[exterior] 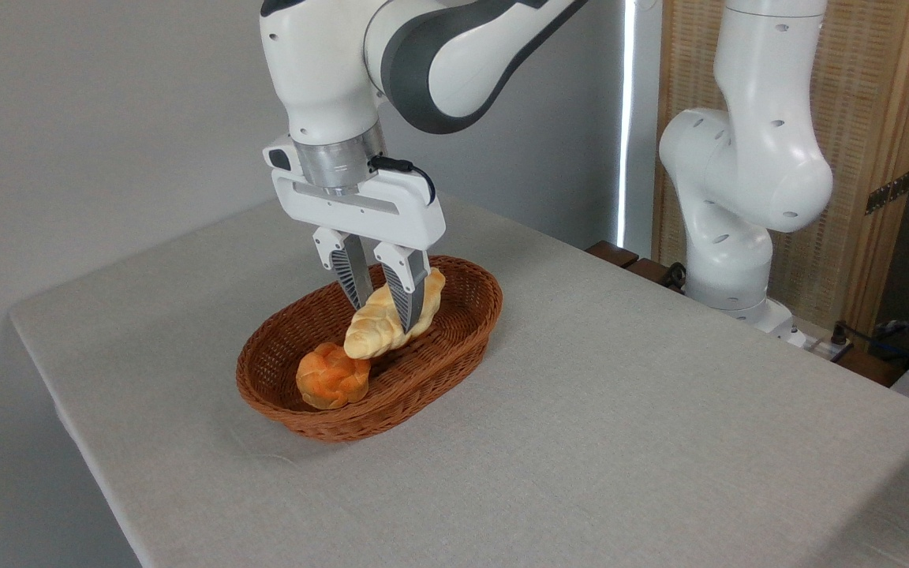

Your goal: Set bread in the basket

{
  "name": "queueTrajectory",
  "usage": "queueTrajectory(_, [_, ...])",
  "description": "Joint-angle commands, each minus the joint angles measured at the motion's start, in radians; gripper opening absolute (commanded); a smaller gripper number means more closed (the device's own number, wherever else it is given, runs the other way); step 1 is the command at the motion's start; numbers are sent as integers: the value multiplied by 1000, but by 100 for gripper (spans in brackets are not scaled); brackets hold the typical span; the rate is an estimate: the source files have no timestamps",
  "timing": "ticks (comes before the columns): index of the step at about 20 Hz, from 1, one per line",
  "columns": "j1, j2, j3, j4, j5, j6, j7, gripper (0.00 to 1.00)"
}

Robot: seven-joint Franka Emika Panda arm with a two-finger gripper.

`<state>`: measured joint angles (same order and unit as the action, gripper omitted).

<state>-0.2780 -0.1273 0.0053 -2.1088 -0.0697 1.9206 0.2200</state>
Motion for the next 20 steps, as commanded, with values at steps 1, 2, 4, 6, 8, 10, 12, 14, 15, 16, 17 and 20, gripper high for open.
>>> queueTrajectory(1, [-10,-6,5,7,-9,-18,-7,100])
queueTrajectory(2, [-12,-6,5,7,-9,-18,-5,100])
queueTrajectory(4, [-12,-6,5,7,-9,-14,-1,100])
queueTrajectory(6, [-12,-8,5,7,-7,-14,1,100])
queueTrajectory(8, [-18,-6,5,9,-5,-14,1,100])
queueTrajectory(10, [-18,-8,5,9,-5,-12,1,100])
queueTrajectory(12, [-18,-12,7,13,-4,-12,1,100])
queueTrajectory(14, [-18,-23,7,26,17,-12,1,100])
queueTrajectory(15, [-18,-26,5,53,40,-12,2,100])
queueTrajectory(16, [-17,-26,7,78,48,-14,2,100])
queueTrajectory(17, [-17,-25,7,108,50,-14,5,100])
queueTrajectory(20, [-1,-22,13,165,50,-18,94,100])
